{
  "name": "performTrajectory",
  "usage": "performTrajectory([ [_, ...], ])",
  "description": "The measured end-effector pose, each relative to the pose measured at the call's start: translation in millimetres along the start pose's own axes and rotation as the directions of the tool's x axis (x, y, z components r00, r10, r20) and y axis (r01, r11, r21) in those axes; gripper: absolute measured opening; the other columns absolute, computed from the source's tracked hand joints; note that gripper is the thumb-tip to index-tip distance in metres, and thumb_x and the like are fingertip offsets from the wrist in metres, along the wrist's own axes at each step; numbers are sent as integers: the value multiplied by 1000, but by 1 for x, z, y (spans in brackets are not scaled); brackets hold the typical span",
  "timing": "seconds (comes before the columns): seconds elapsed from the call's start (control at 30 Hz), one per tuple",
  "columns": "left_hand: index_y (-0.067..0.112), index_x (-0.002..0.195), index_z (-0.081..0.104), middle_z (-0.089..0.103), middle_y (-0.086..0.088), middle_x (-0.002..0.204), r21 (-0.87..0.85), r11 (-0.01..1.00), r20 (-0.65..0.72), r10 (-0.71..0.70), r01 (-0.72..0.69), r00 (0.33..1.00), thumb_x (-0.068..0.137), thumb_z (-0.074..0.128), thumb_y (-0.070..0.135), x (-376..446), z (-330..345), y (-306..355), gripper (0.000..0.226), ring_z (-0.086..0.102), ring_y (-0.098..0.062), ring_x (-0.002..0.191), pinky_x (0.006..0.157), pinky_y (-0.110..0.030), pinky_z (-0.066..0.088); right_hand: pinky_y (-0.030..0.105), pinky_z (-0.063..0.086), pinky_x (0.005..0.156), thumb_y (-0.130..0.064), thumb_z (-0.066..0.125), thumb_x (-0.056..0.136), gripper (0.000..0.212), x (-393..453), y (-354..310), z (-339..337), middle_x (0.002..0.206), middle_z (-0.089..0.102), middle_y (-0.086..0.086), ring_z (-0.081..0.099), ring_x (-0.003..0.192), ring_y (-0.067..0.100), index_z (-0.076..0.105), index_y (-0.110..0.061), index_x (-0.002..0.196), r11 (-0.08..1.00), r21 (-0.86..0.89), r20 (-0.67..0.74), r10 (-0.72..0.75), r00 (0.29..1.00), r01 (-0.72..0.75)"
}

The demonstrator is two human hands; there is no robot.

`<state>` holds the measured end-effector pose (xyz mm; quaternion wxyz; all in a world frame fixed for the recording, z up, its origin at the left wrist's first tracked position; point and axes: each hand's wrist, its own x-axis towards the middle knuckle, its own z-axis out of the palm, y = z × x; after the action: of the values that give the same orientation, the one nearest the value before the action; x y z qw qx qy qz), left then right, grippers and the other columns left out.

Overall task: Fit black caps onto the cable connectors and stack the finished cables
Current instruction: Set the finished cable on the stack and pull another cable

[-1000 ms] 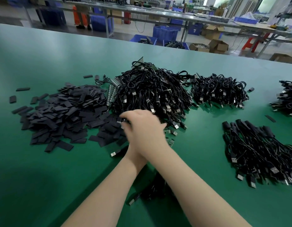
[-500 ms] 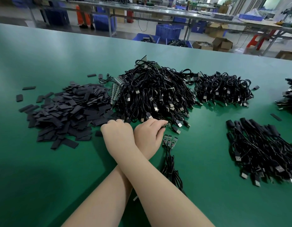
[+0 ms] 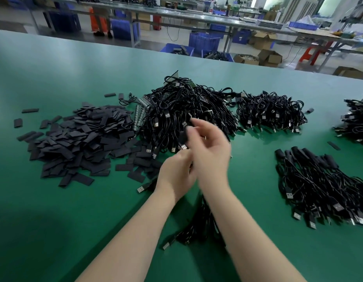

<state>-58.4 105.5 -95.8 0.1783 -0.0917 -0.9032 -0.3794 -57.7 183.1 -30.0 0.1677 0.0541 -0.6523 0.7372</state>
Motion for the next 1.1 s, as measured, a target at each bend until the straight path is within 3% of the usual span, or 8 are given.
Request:
performTrajectory([
  [0.13,26,102,68,65,12,100,22,998,-46,54,-53,997,94,57,15,3,-1,3,18,61,-9,83,70,-31,53,21,56,71,-9,69,91,15,18,13,-66,80,72,-9,68,76,8,71,-23,97,992,29,-160,124,979,-121],
  [0.27,20,103,72,66,5,97,75,988,-47,139,-135,989,94,56,8,2,0,6,23,61,-15,75,72,-38,54,29,59,74,-6,70,91,15,10,37,-93,76,71,-8,69,75,15,69,-20,97,975,51,-186,223,957,-218],
  [0.33,19,105,71,64,5,96,96,983,-44,160,-155,986,94,55,9,2,0,9,22,58,-14,71,75,-38,53,33,59,73,-4,71,89,16,5,43,-98,75,69,-6,69,72,18,69,-18,98,967,91,-162,250,955,-238],
  [0.47,24,109,69,59,12,99,72,985,-36,159,-157,987,90,62,29,1,1,15,21,52,-3,74,71,-23,44,27,57,66,-3,71,89,16,0,42,-97,74,67,-4,70,73,20,69,-18,95,968,113,-107,238,965,-226],
  [0.63,25,109,69,59,12,100,84,985,-31,151,-148,988,83,72,41,1,2,15,30,57,-8,90,82,-32,47,30,57,67,-3,70,89,14,-1,43,-93,76,67,1,68,74,21,69,-15,97,952,147,-78,280,957,-267],
  [0.8,26,113,69,61,11,104,-6,995,-20,101,-101,995,90,66,36,4,1,14,26,57,-7,96,83,-31,50,27,58,69,-6,70,90,14,1,41,-93,80,72,4,73,76,20,75,-17,98,915,204,23,352,936,-349],
  [1.0,22,113,70,63,9,107,-113,990,-22,83,-85,996,92,66,23,6,-3,11,21,58,-6,101,90,-32,49,25,55,73,-16,77,79,31,0,39,-93,84,68,8,68,78,20,75,-22,109,915,173,146,342,928,-365],
  [1.1,20,111,70,64,9,106,-131,987,-28,94,-97,995,90,68,18,6,-4,12,21,57,-5,103,91,-30,48,25,55,71,-9,72,88,19,-2,39,-92,87,75,9,68,77,18,79,-23,99,932,91,169,331,928,-349],
])
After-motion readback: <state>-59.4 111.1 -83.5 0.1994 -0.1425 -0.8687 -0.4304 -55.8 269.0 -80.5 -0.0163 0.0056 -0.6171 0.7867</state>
